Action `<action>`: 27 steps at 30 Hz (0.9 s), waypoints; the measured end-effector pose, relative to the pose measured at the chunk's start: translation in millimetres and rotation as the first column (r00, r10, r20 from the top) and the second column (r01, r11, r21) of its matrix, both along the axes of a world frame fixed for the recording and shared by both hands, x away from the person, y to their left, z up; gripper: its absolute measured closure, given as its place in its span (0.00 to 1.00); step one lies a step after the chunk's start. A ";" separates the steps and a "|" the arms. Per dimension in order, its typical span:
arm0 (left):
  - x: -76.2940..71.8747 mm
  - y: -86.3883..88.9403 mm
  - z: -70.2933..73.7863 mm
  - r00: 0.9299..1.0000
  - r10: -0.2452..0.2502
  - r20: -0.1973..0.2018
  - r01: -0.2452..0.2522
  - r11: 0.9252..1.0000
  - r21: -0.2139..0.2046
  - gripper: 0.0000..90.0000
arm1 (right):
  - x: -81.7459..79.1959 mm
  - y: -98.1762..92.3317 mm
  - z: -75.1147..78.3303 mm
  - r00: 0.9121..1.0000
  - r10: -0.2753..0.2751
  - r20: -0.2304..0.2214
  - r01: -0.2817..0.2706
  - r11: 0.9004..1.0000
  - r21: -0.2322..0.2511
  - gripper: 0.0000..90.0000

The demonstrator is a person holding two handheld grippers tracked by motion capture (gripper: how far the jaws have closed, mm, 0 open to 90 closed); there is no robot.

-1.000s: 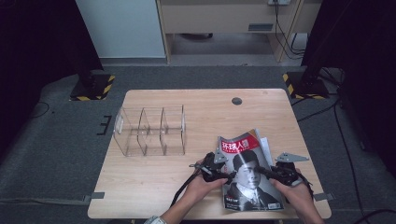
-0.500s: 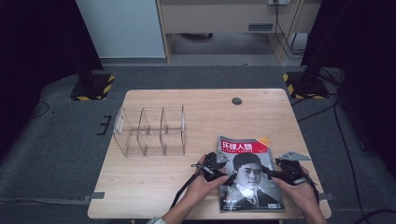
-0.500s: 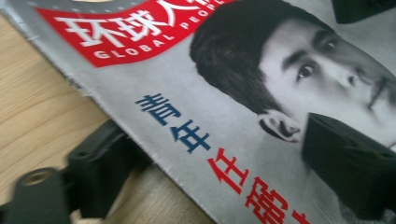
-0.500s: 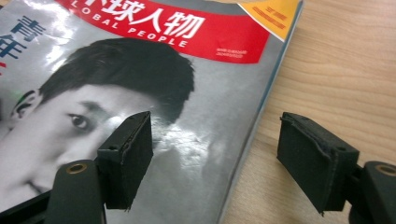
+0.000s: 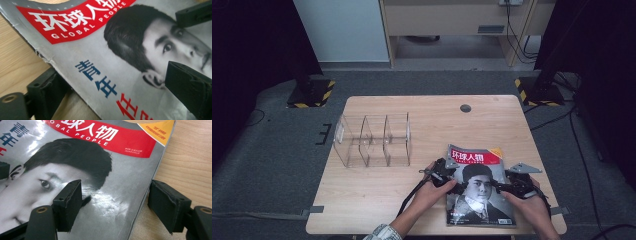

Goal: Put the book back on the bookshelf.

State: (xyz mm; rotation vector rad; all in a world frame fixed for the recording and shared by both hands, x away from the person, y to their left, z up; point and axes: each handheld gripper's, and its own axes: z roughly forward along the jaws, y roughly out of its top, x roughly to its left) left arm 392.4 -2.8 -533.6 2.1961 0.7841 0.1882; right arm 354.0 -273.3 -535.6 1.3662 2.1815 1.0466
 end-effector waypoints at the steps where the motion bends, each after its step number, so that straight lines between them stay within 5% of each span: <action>1: 1.1 -0.7 1.5 1.000 0.000 -0.005 0.000 1.000 0.009 0.10 | -0.1 -0.1 -0.2 1.000 0.001 0.001 -0.001 1.000 0.002 0.31; 4: 5.4 -0.4 6.5 0.999 -0.024 -0.048 0.024 1.000 -0.005 0.15 | 0.9 -1.0 -0.8 1.000 0.006 0.009 -0.006 1.000 0.006 0.33; 13: 8.3 -4.8 13.2 0.999 -0.039 -0.024 0.040 0.999 0.023 0.11 | 3.0 1.3 -0.9 1.000 0.016 0.012 -0.016 1.000 0.006 0.35; 15: 13.7 -6.2 13.7 0.998 -0.033 -0.048 0.034 0.999 0.009 0.13 | 3.1 1.2 -0.9 1.000 0.014 0.011 -0.014 1.000 0.007 0.36; 27: 27.4 -3.2 19.1 0.998 -0.039 -0.055 0.038 0.999 -0.015 0.44 | 3.4 1.0 -0.9 1.000 0.020 0.016 -0.020 1.000 0.006 0.38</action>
